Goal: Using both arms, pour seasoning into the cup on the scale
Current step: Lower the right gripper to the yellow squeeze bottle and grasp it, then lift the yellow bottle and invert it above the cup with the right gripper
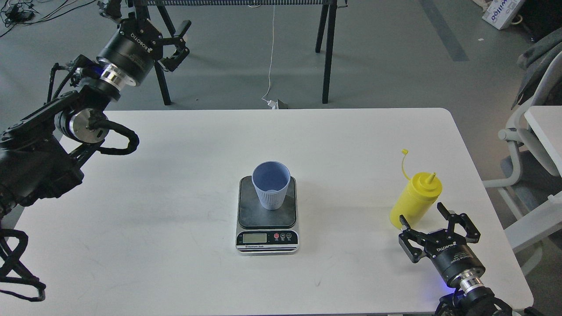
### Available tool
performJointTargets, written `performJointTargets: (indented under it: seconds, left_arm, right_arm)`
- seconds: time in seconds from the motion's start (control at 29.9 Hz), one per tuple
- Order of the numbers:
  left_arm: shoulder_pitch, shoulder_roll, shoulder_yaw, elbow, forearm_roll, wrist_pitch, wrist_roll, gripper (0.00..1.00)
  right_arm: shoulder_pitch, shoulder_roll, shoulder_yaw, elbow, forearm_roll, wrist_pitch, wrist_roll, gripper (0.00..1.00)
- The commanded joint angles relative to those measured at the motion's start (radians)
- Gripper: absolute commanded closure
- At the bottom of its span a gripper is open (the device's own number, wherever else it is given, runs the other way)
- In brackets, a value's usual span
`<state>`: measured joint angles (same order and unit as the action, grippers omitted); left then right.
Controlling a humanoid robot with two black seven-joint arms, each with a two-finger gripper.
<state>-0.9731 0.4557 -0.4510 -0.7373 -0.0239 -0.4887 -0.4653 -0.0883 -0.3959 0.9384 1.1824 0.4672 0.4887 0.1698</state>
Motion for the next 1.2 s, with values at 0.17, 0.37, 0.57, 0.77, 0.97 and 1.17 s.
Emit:
performJointTargets:
  seconds: [0.17,0.37,0.57,0.77,0.97,1.17]
  left_arm:
    - [0.001,0.001,0.000,-0.001,-0.001,0.000,0.000,0.00]
    - [0.001,0.000,0.000,-0.002,-0.001,0.000,0.000,0.00]
    - [0.001,0.000,0.000,-0.002,-0.001,0.000,-0.001,0.00]
    - [0.001,0.000,0.000,-0.002,-0.001,0.000,-0.001,0.00]
    - [0.001,0.000,-0.002,-0.004,-0.001,0.000,-0.003,0.00]
    - [0.001,0.000,-0.002,-0.004,-0.001,0.000,-0.006,0.00]
  right_arm:
    - [0.090,0.038,-0.023,-0.069,0.033,0.000,-0.003,0.06]
    - [0.139,0.074,-0.024,-0.105,0.033,0.000,-0.003,0.06]
    - [0.174,0.097,-0.024,-0.119,0.033,0.000,-0.003,0.08]
    - [0.190,0.098,-0.024,-0.116,0.031,0.000,-0.003,0.29]
    - [0.193,0.095,-0.023,-0.112,0.031,0.000,-0.004,0.37]
    - [0.196,0.097,-0.023,-0.113,0.028,0.000,-0.004,0.51]
